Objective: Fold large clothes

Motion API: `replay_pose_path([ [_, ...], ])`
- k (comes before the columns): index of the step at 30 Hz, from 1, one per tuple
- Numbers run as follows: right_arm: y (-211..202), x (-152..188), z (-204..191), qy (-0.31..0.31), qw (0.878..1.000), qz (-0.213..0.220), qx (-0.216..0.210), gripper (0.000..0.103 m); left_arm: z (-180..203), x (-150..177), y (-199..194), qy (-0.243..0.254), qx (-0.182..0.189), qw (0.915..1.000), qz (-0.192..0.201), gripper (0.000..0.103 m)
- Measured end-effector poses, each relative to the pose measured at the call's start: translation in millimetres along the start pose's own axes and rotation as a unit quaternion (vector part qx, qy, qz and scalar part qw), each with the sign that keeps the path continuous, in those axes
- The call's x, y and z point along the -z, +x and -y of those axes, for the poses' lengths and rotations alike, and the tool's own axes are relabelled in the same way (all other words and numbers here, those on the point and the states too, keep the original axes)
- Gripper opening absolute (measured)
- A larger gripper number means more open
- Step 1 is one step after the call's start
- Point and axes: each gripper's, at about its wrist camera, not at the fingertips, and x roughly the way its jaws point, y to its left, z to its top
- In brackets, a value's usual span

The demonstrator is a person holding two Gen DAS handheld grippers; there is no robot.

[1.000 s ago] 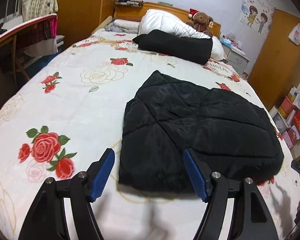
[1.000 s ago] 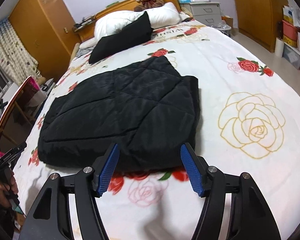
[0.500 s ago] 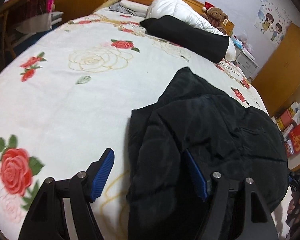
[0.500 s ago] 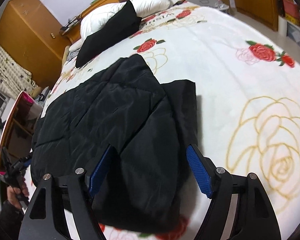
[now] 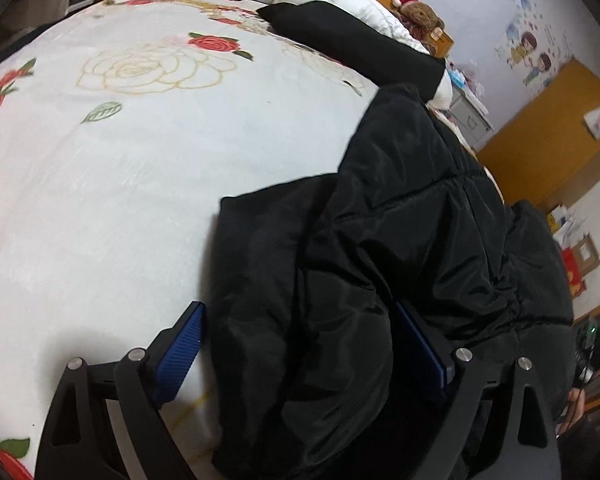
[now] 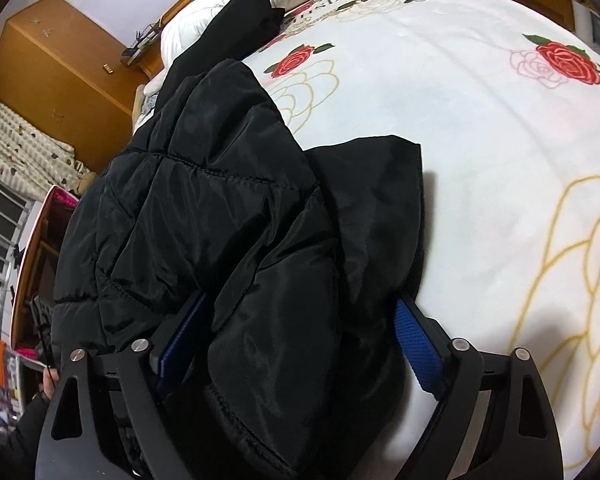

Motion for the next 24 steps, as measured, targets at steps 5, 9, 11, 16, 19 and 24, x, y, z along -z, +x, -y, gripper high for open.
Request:
replay_pose_path([
  [5,-4,0,-8,-0.010,1.000,0.005,-0.005,0.059,14,-2,1,0.022,-0.013,0.9996,-0.010,0.081],
  [9,-6,-4,-17,-0.015,1.000,0.006,0.001,0.043,34,-2,-8,0.055,-0.046,0.9974,0.000,0.049],
  [11,-13,-6,-25,-0.020,1.000,0.011,0.008,0.029,45,-5,-16,0.064,-0.065,0.9958,0.004,0.038],
  [16,-40,-14,-46,-0.039,0.999,0.023,0.023,0.016,59,-14,-51,0.064,-0.072,0.9951,0.022,0.029],
  [19,-61,-17,-55,-0.044,0.998,0.033,0.018,0.012,68,-18,-73,0.074,-0.065,0.9946,0.033,0.027],
  [24,-94,-14,-71,-0.050,0.998,0.044,0.008,0.010,80,-23,-108,0.079,-0.052,0.9943,0.049,0.025],
])
